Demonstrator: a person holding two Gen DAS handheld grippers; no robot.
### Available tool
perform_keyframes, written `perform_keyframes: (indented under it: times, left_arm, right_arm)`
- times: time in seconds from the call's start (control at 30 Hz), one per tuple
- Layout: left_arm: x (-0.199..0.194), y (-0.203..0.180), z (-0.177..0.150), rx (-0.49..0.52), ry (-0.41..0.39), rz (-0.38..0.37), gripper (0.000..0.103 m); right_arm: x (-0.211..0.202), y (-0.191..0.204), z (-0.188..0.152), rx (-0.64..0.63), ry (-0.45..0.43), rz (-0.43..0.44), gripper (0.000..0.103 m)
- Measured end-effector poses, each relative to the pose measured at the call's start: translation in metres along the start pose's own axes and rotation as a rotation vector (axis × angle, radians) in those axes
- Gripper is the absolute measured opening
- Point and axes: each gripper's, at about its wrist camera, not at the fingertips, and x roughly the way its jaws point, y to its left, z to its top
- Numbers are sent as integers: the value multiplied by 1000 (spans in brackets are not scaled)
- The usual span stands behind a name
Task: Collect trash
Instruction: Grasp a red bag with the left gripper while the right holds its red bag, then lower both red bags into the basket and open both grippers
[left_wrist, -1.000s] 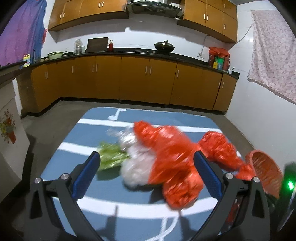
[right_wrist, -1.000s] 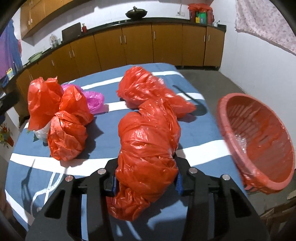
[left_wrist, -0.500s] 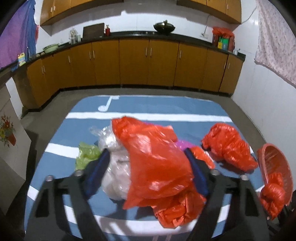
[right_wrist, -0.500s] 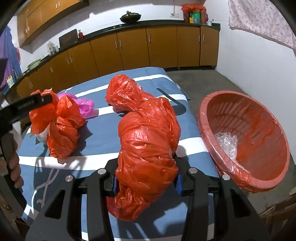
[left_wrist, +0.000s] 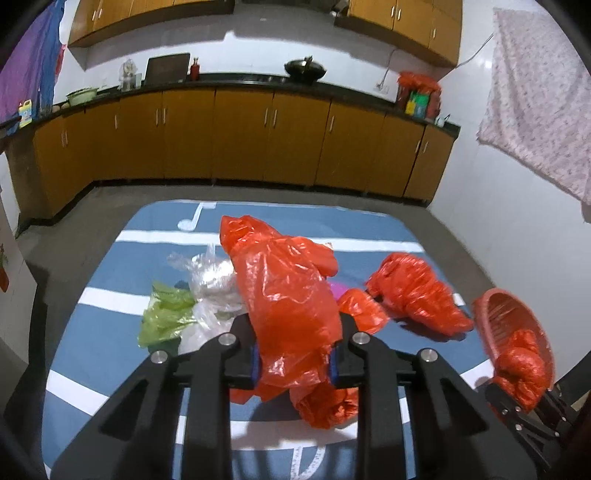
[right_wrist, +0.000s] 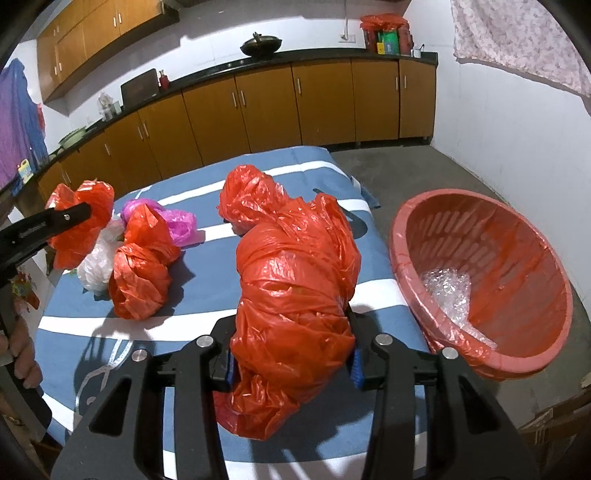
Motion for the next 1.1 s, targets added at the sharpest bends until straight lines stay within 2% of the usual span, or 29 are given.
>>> perform_keyframes:
  times: [0.23, 0.53, 1.1]
  left_arm:
    - [-28, -7, 4, 13, -42, -47, 26]
    - [-49, -42, -1, 63, -55, -149, 26]
    - [-44, -115, -28, 146, -8, -311, 26]
  right_arm:
    - [-11, -4, 3, 10, -27, 0, 43]
    - [-32, -25, 10, 18, -85, -50, 43]
    - [-58, -85, 13, 83, -137, -166, 43]
